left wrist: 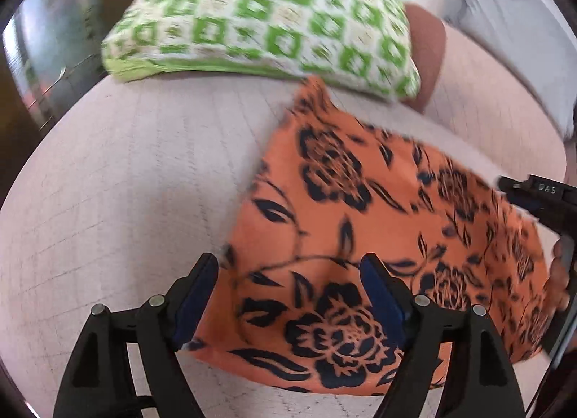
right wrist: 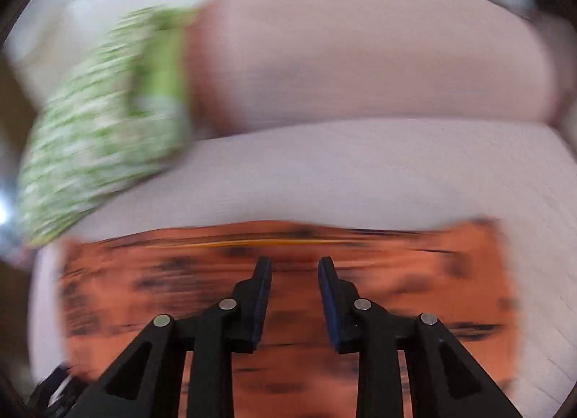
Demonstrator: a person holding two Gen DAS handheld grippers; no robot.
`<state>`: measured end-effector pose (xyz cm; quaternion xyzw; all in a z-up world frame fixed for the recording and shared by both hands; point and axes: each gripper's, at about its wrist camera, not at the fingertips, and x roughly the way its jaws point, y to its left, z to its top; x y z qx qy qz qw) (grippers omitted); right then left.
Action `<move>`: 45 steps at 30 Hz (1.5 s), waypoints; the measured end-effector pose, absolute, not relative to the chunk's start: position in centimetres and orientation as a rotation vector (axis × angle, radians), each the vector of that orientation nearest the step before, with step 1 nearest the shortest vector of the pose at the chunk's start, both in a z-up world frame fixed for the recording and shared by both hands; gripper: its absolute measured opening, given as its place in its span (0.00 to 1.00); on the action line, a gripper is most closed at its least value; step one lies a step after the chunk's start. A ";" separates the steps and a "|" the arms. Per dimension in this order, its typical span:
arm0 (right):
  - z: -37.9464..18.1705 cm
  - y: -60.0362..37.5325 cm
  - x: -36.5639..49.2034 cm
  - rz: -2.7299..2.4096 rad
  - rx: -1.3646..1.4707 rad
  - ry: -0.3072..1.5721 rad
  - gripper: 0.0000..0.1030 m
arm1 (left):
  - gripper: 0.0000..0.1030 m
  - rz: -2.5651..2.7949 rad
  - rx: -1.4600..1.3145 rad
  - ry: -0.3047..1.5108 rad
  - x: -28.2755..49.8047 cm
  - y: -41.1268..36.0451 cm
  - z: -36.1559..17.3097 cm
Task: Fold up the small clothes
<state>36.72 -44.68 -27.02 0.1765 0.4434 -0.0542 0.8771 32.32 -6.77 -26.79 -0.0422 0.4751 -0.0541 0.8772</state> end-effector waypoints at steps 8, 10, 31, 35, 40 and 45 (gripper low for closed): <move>-28.1 -27.0 43.6 0.288 0.377 0.936 0.28 | 0.79 0.010 -0.202 1.017 33.2 -1.1 -27.1; -30.3 -24.4 45.3 0.313 0.458 0.964 0.28 | 0.79 0.034 -0.198 1.026 33.6 -0.2 -27.3; -28.6 -45.8 15.0 0.086 0.887 0.730 0.72 | 0.79 -0.078 -0.317 1.085 28.4 -0.1 -26.5; -31.0 -51.4 6.9 0.019 1.124 0.671 0.72 | 0.79 -0.135 -0.413 1.107 25.3 -0.2 -27.2; -34.6 -53.2 4.8 -0.077 1.296 0.678 0.72 | 0.79 -0.277 -0.582 1.204 23.4 -1.3 -29.5; -35.9 -54.0 5.7 -0.149 1.304 0.695 0.72 | 0.79 -0.328 -0.726 1.219 24.5 -1.8 -31.0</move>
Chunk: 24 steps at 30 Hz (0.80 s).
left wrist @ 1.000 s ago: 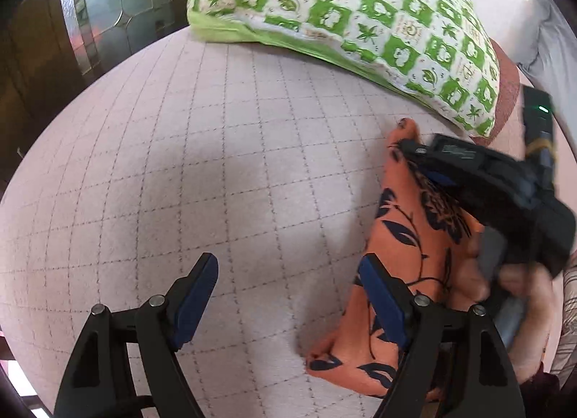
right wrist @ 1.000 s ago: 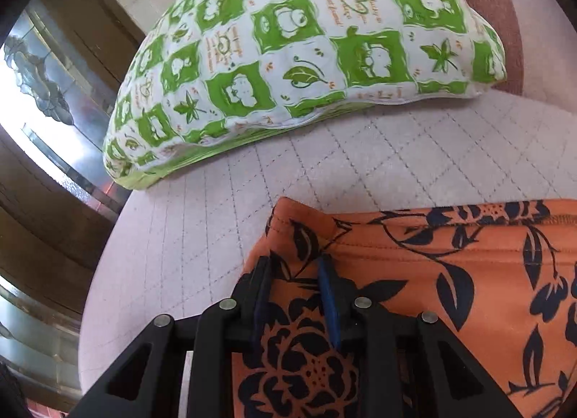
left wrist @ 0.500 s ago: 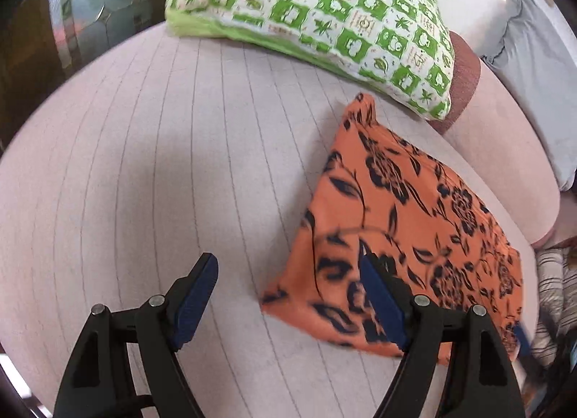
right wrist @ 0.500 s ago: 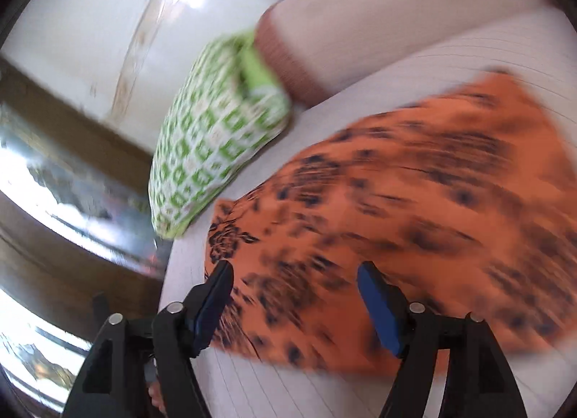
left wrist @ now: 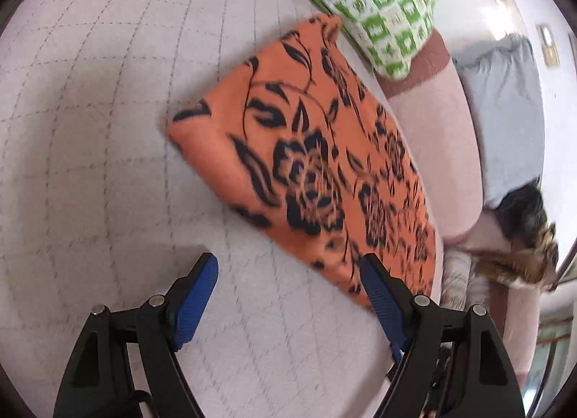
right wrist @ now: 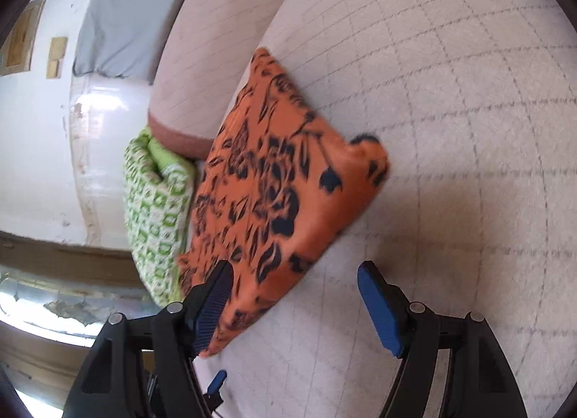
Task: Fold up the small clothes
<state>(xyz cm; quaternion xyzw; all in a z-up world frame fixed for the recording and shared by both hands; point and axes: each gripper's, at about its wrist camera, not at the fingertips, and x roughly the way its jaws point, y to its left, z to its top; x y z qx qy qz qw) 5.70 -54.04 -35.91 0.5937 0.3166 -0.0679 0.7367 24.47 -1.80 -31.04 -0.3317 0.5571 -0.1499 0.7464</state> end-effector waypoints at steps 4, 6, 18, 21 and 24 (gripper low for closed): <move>-36.9 -54.9 7.0 -0.165 1.340 0.679 0.72 | 0.79 -0.322 -0.786 1.168 26.4 -1.7 -31.3; -37.2 -55.5 7.1 -0.173 1.353 0.658 0.73 | 0.79 -0.327 -0.845 1.155 27.3 -1.5 -31.7; -36.9 -55.4 11.4 -0.203 1.266 0.596 0.65 | 0.26 -0.329 -0.943 1.099 29.2 -2.0 -33.2; -37.5 -55.5 12.5 -0.241 1.225 0.658 0.23 | 0.24 -0.310 -0.972 1.095 29.1 -1.9 -33.7; -37.2 -55.2 12.8 -0.252 1.199 0.652 0.20 | 0.23 -0.297 -0.941 1.089 29.3 -2.1 -33.3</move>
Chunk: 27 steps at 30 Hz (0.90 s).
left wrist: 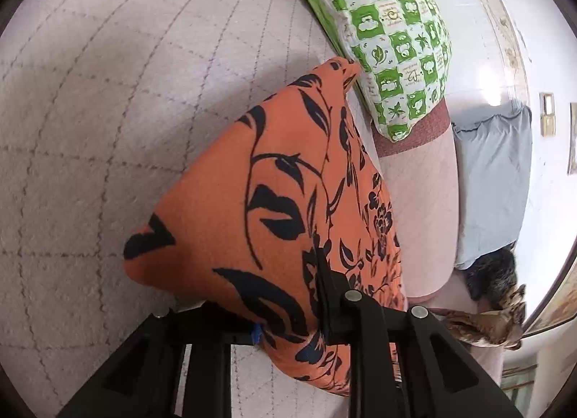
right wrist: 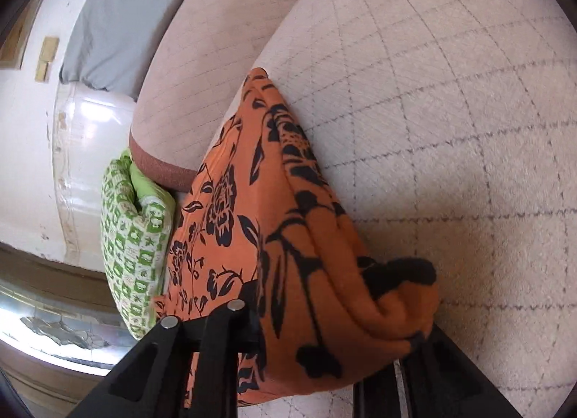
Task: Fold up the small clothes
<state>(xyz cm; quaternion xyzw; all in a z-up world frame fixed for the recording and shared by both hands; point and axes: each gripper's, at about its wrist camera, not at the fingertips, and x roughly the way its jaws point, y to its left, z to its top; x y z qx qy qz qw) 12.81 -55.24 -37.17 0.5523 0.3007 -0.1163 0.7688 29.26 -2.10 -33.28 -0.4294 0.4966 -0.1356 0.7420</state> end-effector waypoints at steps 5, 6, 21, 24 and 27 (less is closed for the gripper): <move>-35.9 -54.3 13.1 -0.261 1.110 0.652 0.16 | 0.16 -0.282 -0.936 1.062 29.4 -2.4 -33.1; -35.8 -54.3 12.9 -0.258 1.108 0.645 0.16 | 0.15 -0.285 -0.932 1.052 29.4 -2.5 -32.8; -31.3 -51.6 7.6 -0.262 0.886 0.624 0.14 | 0.13 -0.347 -0.826 1.023 21.5 -0.4 -29.3; -31.2 -51.3 4.8 -0.260 0.916 0.643 0.14 | 0.13 -0.355 -0.808 1.027 18.9 0.1 -29.3; -30.9 -50.7 1.9 -0.260 0.908 0.652 0.14 | 0.13 -0.364 -0.801 1.029 15.5 1.0 -29.8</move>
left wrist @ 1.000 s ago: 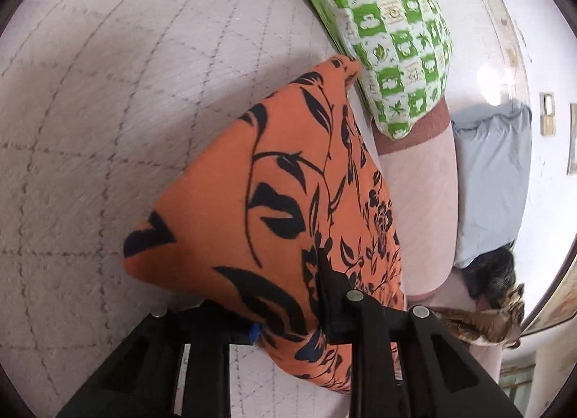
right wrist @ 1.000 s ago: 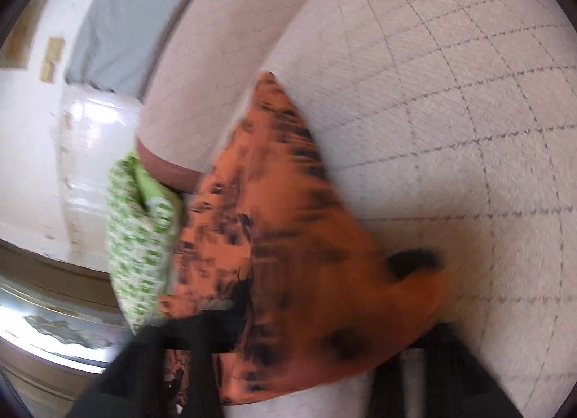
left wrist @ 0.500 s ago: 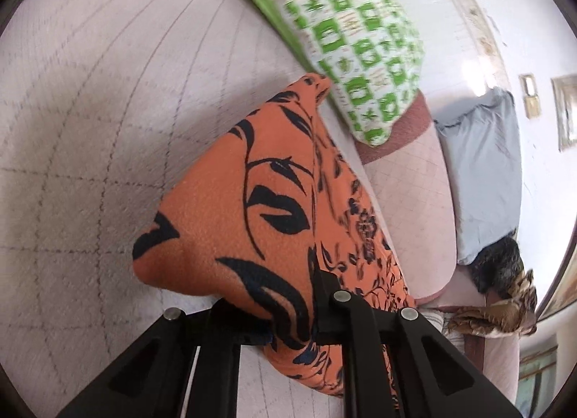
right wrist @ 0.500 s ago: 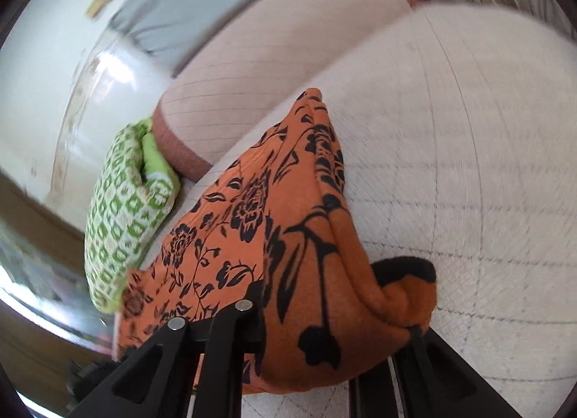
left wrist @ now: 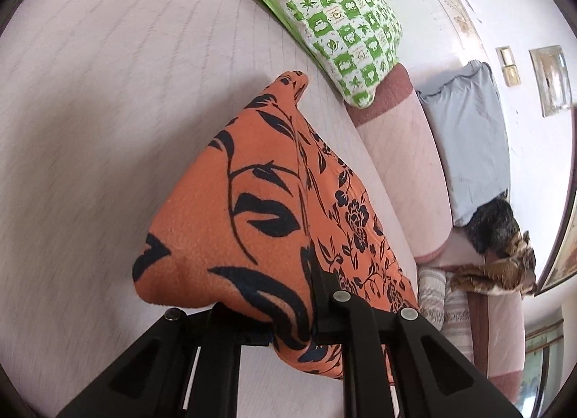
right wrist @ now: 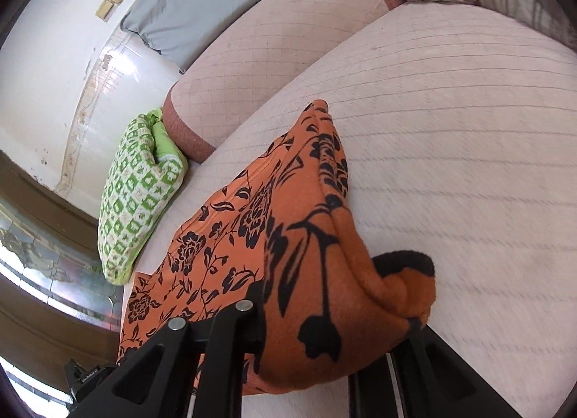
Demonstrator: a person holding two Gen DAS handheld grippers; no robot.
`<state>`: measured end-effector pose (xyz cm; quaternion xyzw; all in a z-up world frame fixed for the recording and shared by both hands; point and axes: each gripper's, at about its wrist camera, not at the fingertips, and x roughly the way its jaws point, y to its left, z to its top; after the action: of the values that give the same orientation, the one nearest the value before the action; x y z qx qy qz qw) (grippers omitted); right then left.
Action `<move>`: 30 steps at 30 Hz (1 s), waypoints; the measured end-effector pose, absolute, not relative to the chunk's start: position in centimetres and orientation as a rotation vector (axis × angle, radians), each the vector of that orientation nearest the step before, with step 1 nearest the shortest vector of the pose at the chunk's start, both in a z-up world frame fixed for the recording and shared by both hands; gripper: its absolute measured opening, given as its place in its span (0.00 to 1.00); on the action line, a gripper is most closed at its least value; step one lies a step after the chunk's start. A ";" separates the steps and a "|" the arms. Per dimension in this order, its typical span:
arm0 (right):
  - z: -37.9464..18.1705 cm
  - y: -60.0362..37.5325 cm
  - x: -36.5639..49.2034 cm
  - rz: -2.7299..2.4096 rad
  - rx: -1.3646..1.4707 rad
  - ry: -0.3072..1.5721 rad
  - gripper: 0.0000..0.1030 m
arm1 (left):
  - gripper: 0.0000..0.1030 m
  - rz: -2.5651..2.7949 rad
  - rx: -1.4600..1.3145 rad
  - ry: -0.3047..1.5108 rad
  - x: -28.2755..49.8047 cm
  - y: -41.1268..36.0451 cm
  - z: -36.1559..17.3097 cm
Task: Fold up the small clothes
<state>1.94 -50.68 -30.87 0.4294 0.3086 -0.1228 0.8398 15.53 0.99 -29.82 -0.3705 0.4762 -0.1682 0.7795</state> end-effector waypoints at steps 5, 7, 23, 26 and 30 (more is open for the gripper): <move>-33.1 -50.4 -2.3 -0.268 1.014 0.735 0.17 | 0.16 -0.343 -0.762 1.076 13.7 1.2 -31.5; -35.0 -50.9 -2.3 -0.286 1.095 0.813 0.22 | 0.25 -0.327 -0.787 1.127 14.6 1.2 -33.0; -32.4 -52.6 -9.4 -0.521 1.107 0.671 0.34 | 0.25 -0.378 -0.665 1.021 14.0 0.9 -31.2; -30.2 -51.9 -9.7 -0.611 0.978 0.593 0.34 | 0.26 -0.363 -0.681 1.052 14.4 0.8 -31.9; -28.3 -49.8 -7.6 -0.540 0.859 0.520 0.34 | 0.35 -0.356 -0.757 1.071 14.9 1.0 -32.7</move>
<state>-7.60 -49.82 -28.27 0.4067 0.2461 -0.2556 0.8419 14.89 0.98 -32.73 -0.3498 0.4953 -0.1645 0.7780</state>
